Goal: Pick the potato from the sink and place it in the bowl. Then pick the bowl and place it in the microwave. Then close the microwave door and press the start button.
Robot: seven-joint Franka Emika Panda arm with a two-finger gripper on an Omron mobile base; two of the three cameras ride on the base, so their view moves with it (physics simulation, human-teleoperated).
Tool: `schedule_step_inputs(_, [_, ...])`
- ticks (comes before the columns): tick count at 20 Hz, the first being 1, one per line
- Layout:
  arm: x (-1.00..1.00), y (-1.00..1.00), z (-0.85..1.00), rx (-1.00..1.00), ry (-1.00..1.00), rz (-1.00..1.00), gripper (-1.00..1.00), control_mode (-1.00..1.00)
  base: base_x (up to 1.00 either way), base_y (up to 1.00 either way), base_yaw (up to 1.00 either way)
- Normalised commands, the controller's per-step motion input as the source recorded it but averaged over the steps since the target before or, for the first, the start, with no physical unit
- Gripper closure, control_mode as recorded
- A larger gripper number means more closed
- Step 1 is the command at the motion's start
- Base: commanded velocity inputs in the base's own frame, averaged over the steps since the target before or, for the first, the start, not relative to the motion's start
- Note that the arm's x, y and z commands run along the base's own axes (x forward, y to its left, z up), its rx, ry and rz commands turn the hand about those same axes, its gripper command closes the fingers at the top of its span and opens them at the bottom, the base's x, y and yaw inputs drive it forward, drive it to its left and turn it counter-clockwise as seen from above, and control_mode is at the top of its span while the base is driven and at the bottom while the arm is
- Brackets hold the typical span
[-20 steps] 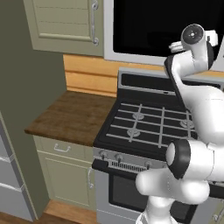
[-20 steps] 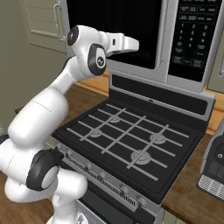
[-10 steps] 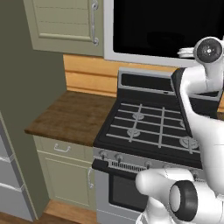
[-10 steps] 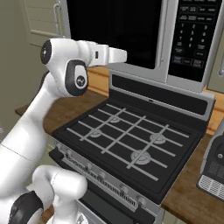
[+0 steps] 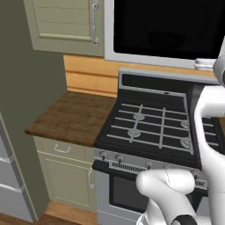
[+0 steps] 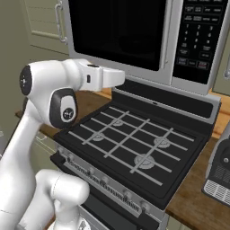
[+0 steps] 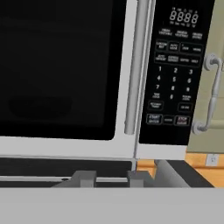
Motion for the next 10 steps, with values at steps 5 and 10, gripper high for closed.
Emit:
schedule_step_inputs(5, [-0.35,-0.09,-0.01,0.07,-0.03,0.00,1.00,-1.00,0.00,0.00,0.00])
schedule_step_inputs(10, [-0.02,-0.40,0.00,0.06,0.00,0.02,1.00,-1.00,0.00,0.00,0.00])
